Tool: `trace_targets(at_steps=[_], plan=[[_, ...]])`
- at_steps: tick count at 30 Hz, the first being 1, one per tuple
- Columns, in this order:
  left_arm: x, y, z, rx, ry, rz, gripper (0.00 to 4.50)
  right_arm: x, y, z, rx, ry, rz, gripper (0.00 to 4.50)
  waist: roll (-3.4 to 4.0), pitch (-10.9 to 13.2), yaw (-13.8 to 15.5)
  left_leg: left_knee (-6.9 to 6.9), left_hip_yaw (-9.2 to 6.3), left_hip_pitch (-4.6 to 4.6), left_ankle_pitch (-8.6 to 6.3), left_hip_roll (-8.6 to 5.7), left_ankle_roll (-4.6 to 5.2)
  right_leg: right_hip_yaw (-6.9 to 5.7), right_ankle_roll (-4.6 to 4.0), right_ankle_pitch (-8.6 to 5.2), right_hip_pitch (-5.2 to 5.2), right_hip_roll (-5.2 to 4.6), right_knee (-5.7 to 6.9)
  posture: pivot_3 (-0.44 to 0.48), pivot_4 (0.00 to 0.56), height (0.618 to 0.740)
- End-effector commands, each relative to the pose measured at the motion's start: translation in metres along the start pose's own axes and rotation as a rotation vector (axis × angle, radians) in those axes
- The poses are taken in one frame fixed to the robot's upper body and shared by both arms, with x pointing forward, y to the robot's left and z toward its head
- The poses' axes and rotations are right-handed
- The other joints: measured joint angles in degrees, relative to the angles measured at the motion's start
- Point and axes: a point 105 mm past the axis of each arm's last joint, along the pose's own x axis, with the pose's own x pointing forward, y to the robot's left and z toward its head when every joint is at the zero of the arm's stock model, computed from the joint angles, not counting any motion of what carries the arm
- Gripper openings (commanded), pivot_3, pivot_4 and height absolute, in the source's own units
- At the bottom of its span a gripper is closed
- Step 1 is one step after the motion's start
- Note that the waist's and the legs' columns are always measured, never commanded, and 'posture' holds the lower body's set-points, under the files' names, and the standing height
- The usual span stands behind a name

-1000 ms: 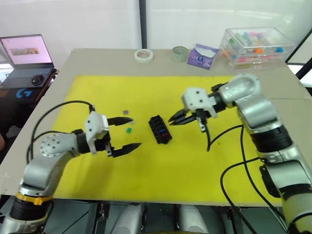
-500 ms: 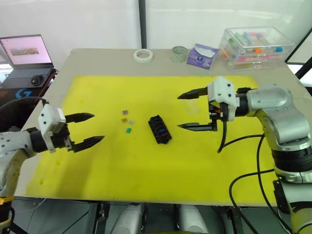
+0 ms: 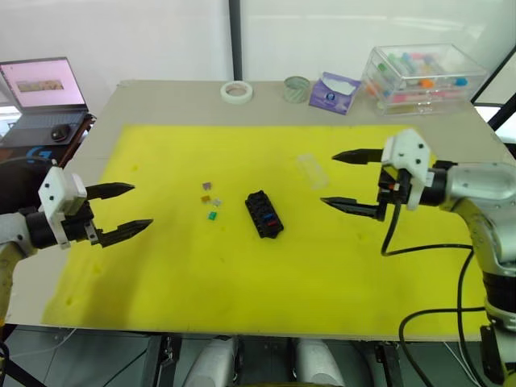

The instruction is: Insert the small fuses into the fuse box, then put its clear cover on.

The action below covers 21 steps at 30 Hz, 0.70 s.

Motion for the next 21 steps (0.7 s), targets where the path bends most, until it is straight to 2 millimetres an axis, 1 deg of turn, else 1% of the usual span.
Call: trace_targets(at_steps=[1,5,13,17,21], plan=[[-0.008,0.008,0.008,0.045,-0.019,0.048,4.50,-0.016,-0.008,0.006,-0.027,-0.016,-0.079,4.48,0.00,0.00,0.00,0.00,0.00,0.00,0.00,0.00,0.00,0.00,0.00,0.00,0.01,0.00,0.00,0.000,0.150,0.740],[-0.007,0.009,0.006,0.049,-0.018,0.055,4.50,-0.021,-0.012,0.001,-0.011,-0.008,-0.130,4.48,0.00,0.00,-0.04,0.01,0.00,0.00,0.00,0.00,0.00,0.00,0.00,0.00,0.01,0.00,0.00,0.000,0.150,0.740],[-0.005,0.010,0.005,0.065,-0.021,0.065,4.50,-0.015,-0.008,0.002,-0.014,-0.018,-0.117,4.48,0.00,0.00,-0.04,0.01,0.00,0.00,0.00,0.00,0.00,0.00,0.00,0.00,0.01,0.00,0.00,0.000,0.150,0.740],[-0.003,0.005,0.005,0.057,-0.031,0.070,4.50,-0.008,-0.007,0.006,-0.025,-0.025,-0.092,4.48,0.00,0.00,-0.06,0.02,0.00,0.00,0.00,0.00,0.00,0.00,0.00,0.00,0.02,0.00,0.00,0.000,0.150,0.740],[0.000,-0.005,0.002,-0.023,-0.046,0.090,4.50,0.018,0.007,0.026,-0.057,-0.087,0.035,4.48,0.03,0.02,-0.44,0.01,0.01,0.00,0.00,0.01,0.00,0.01,0.00,0.00,0.01,0.00,0.00,0.000,0.150,0.740]])
